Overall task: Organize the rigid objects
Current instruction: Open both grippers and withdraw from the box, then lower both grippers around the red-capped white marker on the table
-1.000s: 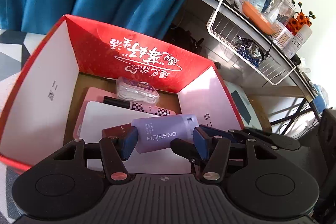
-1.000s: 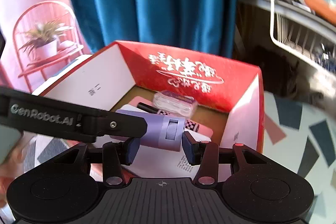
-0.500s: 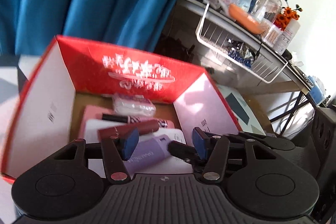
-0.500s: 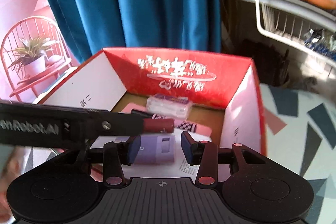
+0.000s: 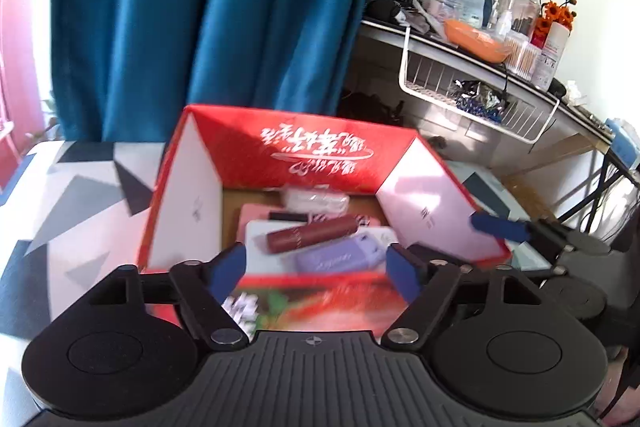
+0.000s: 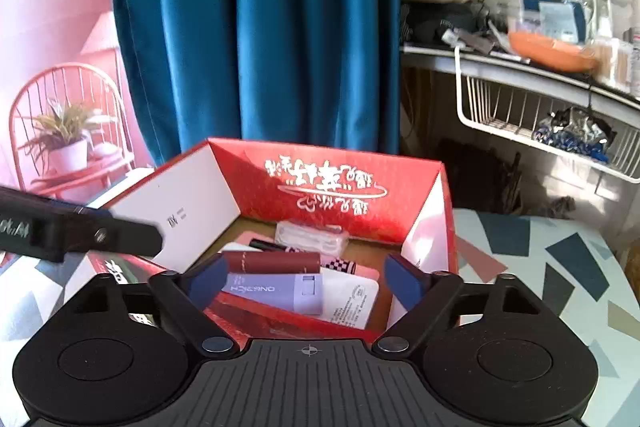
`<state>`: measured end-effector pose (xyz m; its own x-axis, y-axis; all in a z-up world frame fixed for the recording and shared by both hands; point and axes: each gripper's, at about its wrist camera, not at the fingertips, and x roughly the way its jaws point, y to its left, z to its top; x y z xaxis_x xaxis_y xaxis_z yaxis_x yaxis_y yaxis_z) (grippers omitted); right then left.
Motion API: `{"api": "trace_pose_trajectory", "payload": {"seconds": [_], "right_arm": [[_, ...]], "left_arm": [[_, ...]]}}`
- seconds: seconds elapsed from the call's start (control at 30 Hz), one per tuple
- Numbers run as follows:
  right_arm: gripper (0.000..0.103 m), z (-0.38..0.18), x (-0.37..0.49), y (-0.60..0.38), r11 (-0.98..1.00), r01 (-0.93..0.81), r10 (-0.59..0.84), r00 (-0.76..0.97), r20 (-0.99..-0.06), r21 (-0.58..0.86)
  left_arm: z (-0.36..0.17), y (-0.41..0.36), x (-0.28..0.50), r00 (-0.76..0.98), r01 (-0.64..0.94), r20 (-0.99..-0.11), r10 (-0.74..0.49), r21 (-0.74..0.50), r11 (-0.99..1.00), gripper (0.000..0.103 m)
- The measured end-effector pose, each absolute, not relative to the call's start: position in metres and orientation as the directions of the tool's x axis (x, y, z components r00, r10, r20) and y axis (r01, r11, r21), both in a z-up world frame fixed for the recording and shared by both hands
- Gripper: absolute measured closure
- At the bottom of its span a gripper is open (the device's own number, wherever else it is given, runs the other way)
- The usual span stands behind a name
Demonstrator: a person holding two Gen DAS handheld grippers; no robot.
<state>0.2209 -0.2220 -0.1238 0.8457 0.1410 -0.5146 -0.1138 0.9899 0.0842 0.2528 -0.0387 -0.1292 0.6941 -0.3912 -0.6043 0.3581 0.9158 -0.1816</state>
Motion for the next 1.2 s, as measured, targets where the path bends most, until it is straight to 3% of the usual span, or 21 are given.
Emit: {"api": "trace_pose_trajectory", "payload": {"seconds": [0.07,0.47,0.73,1.0,1.2], "right_arm": [[0.008,-0.123,0.211,-0.22,0.99,-0.117,0.139,0.862,-0.488,0.076],[0.003,-0.133,0.155,-0.207,0.993,-0.103,0.117,0.916,-0.385,0.056],[0.006,-0.171,0.145,-0.194,0.99,-0.127,0.144,0.865,-0.481,0.068],[0.021,-0.202,0.16,-0.174,0.981,-0.175,0.193,0.809,-0.555,0.087],[0.027,-0.215,0.179,-0.167,0.977,-0.188,0.21,0.781,-0.588,0.1]], "left_arm": [[-0.132,-0.034,0.245,0.695,0.35,-0.611,-0.379,-0.173,0.921,0.018],[-0.166,-0.007,0.215,0.677,0.272,-0.644,-0.356,-0.231,0.934,0.014],[-0.186,0.008,0.207,0.669,0.207,-0.673,-0.314,-0.237,0.949,0.015],[-0.206,0.012,0.216,0.639,0.17,-0.702,-0.315,-0.271,0.948,0.015],[-0.219,0.013,0.223,0.629,0.15,-0.713,-0.31,-0.28,0.948,0.021]]}}
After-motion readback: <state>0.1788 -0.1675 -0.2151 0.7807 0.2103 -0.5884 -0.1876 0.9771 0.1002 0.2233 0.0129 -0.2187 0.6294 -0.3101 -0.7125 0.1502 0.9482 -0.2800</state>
